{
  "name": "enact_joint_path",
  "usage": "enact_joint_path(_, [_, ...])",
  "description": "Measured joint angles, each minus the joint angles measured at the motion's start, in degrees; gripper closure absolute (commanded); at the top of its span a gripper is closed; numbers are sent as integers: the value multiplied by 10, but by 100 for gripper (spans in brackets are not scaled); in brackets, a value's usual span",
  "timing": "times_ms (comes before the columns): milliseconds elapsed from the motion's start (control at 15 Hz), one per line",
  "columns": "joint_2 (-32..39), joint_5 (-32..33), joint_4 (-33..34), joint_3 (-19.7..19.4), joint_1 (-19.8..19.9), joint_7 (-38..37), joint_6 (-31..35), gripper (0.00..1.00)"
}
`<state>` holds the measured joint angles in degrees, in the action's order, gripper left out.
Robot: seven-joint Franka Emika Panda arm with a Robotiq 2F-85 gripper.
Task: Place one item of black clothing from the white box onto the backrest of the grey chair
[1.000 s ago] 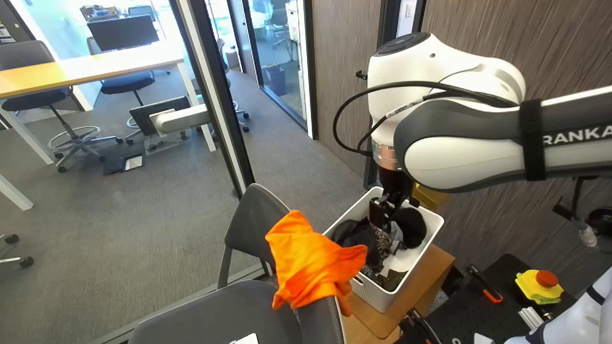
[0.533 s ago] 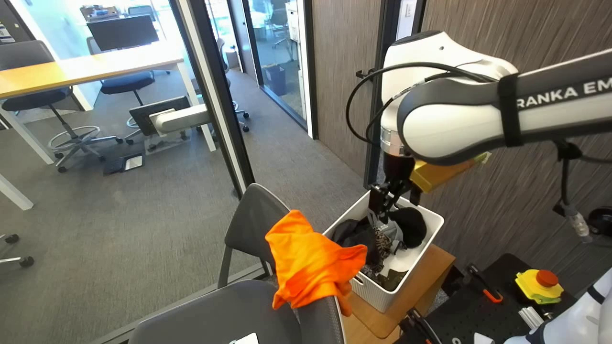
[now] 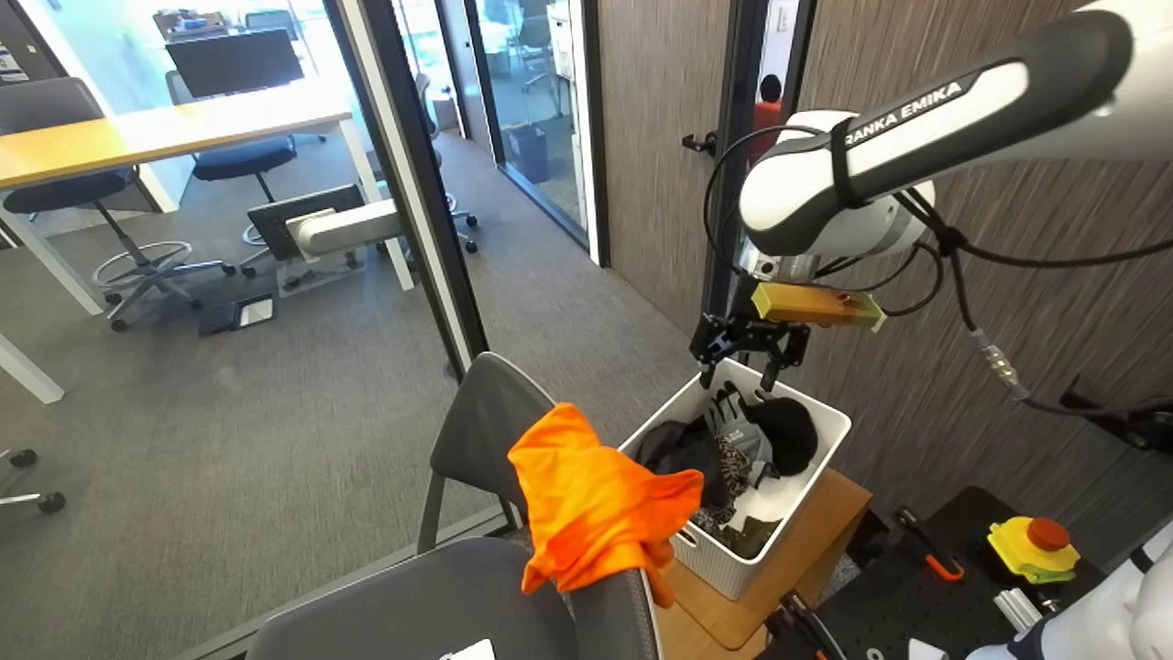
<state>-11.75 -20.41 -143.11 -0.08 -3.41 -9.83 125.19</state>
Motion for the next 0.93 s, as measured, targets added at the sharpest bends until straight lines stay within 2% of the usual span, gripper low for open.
enact_joint_path(400, [168,-160,81,-18,21,72,54,0])
enact_joint_path(933, [388,-223,223,-6,62,117,59,0])
